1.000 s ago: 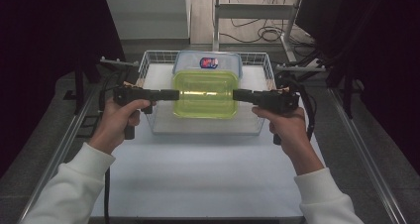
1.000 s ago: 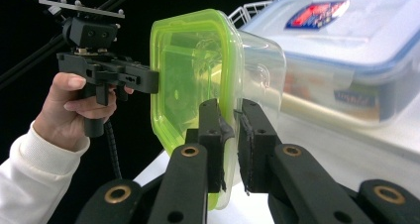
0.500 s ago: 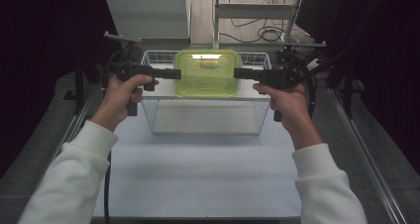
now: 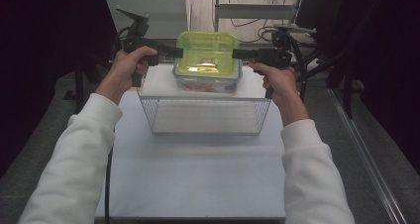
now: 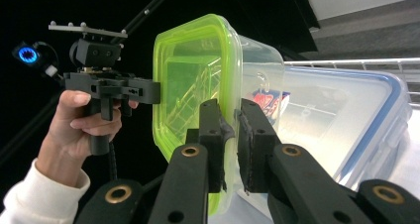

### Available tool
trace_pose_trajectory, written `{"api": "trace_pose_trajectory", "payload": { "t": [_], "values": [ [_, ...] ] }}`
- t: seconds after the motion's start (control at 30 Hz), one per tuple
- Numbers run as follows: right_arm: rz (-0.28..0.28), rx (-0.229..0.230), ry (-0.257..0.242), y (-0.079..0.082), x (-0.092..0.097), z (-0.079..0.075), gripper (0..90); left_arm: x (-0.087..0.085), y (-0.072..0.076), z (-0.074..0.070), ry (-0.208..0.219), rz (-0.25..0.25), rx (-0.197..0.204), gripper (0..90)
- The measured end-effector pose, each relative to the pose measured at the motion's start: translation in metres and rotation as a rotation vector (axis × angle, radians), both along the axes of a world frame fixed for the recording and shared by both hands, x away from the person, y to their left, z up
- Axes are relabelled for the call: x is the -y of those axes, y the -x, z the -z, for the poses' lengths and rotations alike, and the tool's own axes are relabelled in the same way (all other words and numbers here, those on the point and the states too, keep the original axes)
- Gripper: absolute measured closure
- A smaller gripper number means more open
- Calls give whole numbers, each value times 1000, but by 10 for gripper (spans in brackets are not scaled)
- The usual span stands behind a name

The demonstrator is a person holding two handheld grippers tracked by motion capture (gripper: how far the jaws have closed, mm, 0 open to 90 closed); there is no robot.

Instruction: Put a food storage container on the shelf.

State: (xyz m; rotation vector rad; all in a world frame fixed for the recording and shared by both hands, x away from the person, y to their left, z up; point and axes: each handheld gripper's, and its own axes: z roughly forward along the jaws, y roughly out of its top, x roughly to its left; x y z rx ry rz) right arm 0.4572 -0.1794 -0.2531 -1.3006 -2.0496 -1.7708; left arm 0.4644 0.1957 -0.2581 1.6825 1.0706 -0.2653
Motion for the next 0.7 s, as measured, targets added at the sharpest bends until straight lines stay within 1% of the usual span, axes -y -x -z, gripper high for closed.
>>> {"api": "trace_pose_trajectory", "payload": {
  "t": [0.03,0.1,0.13,0.17,0.2,0.23,0.27,0.3,0.37,0.4,0.43,0.47,0.5,0.53,0.57,0.6,0.63,0.67,0.7],
  "values": [
    [3,-8,-2,-3,-1,2,813,0,-2,1,-4,-3,-12,812],
    [8,-16,-2,-6,-1,4,813,0,-5,3,-4,-9,-19,812],
    [11,-20,1,-8,-2,6,812,-2,-7,4,12,-10,-24,811],
    [12,-30,-23,-12,-1,9,812,-2,-9,5,26,-21,-30,811],
    [12,-31,-29,-14,-1,9,810,-2,-11,6,35,-31,-31,811],
    [12,-31,-29,-14,-1,9,810,-2,-11,6,35,-31,-31,810],
    [23,-41,-37,-18,-1,11,802,-2,-14,9,65,-46,-44,808],
    [23,-41,-37,-18,-1,11,802,-2,-14,9,65,-46,-44,806],
    [35,-61,-52,-22,-1,13,792,-3,-18,13,102,-59,-66,804],
    [50,-80,-62,-27,-1,15,776,-4,-22,16,129,-70,-86,798],
    [54,-91,-62,-29,-1,15,768,-4,-24,17,144,-78,-103,795],
    [60,-96,-64,-31,-2,16,761,-4,-24,17,144,-78,-103,793],
    [60,-96,-64,-31,-2,16,761,-4,-26,19,156,-85,-120,793],
    [71,-116,-74,-35,-2,19,749,-4,-30,21,173,-91,-143,786],
    [77,-133,-85,-37,-2,20,744,-4,-32,22,183,-95,-151,781],
    [81,-147,-95,-39,-2,22,738,-4,-32,22,183,-95,-151,775],
    [81,-147,-95,-39,-2,22,738,-4,-33,24,192,-94,-165,775],
    [90,-175,-116,-42,-2,25,731,-5,-36,28,218,-97,-178,766],
    [90,-175,-116,-42,-2,25,731,-5,-36,28,218,-97,-178,764]
  ]
}}
